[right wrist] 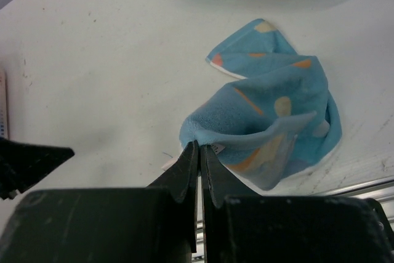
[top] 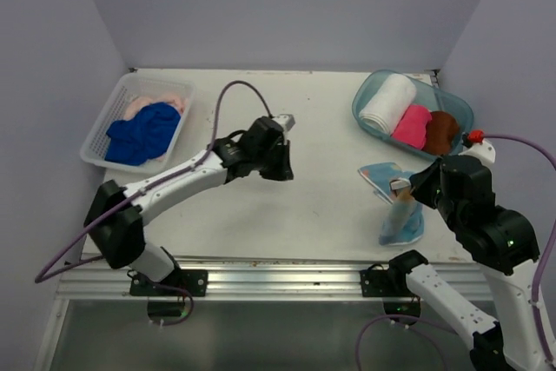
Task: Roll the towels
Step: Flatten the towel
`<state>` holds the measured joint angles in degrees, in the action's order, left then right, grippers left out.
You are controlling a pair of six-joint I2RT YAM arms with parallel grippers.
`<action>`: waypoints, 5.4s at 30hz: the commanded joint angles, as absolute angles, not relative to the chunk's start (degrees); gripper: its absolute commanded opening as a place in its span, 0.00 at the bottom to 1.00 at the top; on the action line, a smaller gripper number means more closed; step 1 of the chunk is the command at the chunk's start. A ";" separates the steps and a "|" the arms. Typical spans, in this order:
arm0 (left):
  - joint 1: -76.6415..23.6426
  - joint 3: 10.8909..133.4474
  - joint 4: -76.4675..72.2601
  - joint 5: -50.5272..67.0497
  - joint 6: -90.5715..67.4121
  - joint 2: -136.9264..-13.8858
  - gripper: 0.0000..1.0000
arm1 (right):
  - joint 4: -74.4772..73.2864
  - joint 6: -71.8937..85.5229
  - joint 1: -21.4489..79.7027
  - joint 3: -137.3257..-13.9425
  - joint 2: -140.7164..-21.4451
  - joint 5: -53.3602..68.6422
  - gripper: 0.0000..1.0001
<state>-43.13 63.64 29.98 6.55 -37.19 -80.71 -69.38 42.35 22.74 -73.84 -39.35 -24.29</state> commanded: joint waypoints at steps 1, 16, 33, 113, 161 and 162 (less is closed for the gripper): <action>-49.38 77.99 24.69 0.44 -35.51 -91.73 0.12 | -68.73 43.86 22.50 -72.86 -39.46 -24.61 0.00; -56.42 121.96 29.70 3.16 -29.09 -133.93 0.68 | -69.26 45.26 22.50 -71.02 -39.73 -25.05 0.00; -58.35 134.73 27.07 -4.92 -25.75 -149.67 0.67 | -68.47 46.41 22.50 -69.35 -39.99 -23.38 0.00; -42.36 54.14 22.68 -14.68 -43.42 -100.63 0.17 | -54.14 47.02 22.85 -47.99 -43.24 -9.14 0.00; -16.79 76.11 51.40 -5.71 -32.52 -49.84 0.00 | -61.70 38.41 22.76 -75.06 -33.42 -23.12 0.00; -16.79 76.90 53.85 -5.97 -32.69 -48.96 0.00 | -61.87 38.58 22.68 -75.23 -32.62 -22.77 0.00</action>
